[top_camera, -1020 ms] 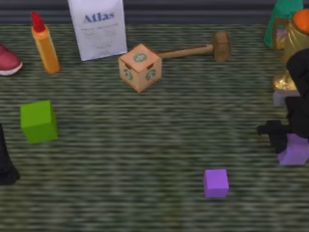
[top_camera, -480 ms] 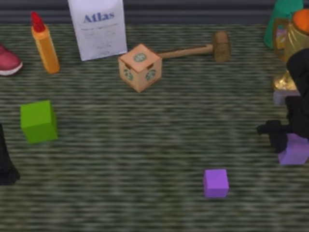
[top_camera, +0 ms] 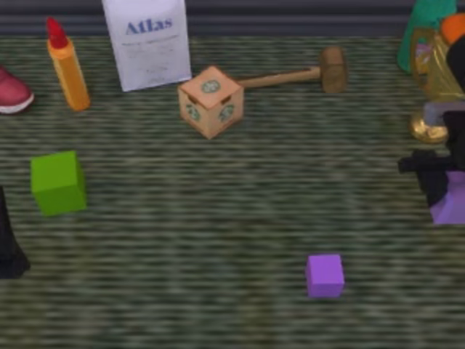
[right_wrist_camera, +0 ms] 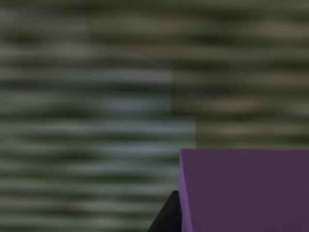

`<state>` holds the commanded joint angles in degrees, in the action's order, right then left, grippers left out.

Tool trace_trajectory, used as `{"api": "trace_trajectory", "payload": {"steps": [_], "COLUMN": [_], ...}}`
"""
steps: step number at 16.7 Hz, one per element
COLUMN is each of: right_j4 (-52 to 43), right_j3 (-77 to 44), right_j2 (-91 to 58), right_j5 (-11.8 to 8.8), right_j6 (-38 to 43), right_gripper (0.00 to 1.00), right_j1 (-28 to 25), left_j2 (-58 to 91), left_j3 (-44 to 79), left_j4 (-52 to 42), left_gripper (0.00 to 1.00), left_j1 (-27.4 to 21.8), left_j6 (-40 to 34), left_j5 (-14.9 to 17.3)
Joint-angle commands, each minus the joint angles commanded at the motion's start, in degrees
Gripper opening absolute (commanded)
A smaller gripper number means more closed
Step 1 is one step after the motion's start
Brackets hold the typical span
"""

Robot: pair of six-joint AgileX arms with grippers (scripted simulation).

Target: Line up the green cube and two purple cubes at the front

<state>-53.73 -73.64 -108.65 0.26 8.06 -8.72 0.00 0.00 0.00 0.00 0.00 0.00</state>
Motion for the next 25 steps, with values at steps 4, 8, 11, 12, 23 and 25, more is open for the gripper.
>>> {"api": "trace_trajectory", "payload": {"steps": [4, 8, 11, 12, 23, 25], "right_j4": [-0.34, -1.62, -3.97, -4.87, -9.65, -9.51], "right_j3": [-0.16, -2.71, -7.02, -8.64, -18.68, -18.52], "right_j2": [0.19, -1.41, -4.05, -5.0, -9.19, -8.95], "right_j5": [-0.03, 0.09, 0.29, 0.36, 0.94, 0.82], "right_j6": [0.1, 4.15, 12.62, 16.17, 39.11, 39.14], "right_gripper": [0.0, 0.0, 0.0, 0.0, 0.0, 0.0], "right_j1": [0.21, -3.88, -12.48, -16.01, -38.42, -38.22], "left_j2": [0.0, 0.0, 0.0, 0.0, 0.0, 0.0], "left_j3": [0.0, 0.0, 0.0, 0.0, 0.0, 0.0], "left_j4": [0.0, 0.0, 0.0, 0.0, 0.0, 0.0], "left_gripper": [1.0, 1.0, 1.0, 1.0, 1.0, 1.0], "left_j1": [0.0, 0.0, 0.0, 0.0, 0.0, 0.0], "left_j6": [0.0, 0.0, 0.0, 0.0, 0.0, 0.0], "left_j5": [0.0, 0.0, 0.0, 0.0, 0.0, 0.0]}}
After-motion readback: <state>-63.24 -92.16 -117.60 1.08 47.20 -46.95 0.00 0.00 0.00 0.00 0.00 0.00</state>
